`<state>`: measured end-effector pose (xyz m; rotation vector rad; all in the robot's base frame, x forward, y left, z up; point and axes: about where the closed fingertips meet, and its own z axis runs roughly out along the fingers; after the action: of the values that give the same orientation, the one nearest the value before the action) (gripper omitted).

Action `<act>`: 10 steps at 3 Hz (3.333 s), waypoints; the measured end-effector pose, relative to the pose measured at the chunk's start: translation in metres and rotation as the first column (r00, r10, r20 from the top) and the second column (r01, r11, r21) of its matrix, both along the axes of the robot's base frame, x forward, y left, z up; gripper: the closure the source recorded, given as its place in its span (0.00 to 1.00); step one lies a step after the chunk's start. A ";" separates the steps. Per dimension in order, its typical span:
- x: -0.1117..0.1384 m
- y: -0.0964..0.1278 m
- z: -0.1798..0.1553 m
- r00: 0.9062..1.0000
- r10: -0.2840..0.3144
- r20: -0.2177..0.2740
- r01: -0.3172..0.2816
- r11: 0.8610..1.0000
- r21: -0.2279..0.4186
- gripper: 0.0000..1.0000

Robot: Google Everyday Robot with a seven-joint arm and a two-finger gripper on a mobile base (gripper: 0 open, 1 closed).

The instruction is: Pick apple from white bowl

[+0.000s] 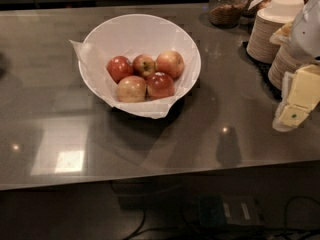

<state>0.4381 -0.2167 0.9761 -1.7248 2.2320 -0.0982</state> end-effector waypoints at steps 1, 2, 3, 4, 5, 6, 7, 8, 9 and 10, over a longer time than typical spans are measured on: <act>0.000 0.000 0.000 1.000 0.000 0.000 0.000 1.000 0.000 0.00; 0.007 0.014 -0.006 1.000 0.022 0.019 -0.023 0.999 0.047 0.00; 0.022 0.039 -0.011 0.996 0.066 0.052 -0.072 0.991 0.111 0.00; 0.036 0.062 -0.014 0.991 0.110 0.075 -0.123 0.975 0.184 0.00; 0.036 0.062 -0.014 0.991 0.110 0.075 -0.123 0.975 0.184 0.00; 0.040 0.065 -0.015 0.990 0.113 0.079 -0.126 0.972 0.197 0.00; 0.059 0.083 -0.022 0.984 0.149 0.097 -0.168 0.957 0.237 0.00; 0.076 0.102 -0.029 0.976 0.191 0.103 -0.212 0.940 0.269 0.00; 0.086 0.120 -0.037 0.969 0.229 0.097 -0.247 0.923 0.295 0.13; 0.092 0.133 -0.040 0.960 0.261 0.099 -0.279 0.910 0.307 0.20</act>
Offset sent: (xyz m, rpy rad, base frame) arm 0.0154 0.0320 -0.0184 0.1159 -0.0239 0.0547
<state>0.5302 -0.0839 0.9363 -1.7993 1.8248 0.2610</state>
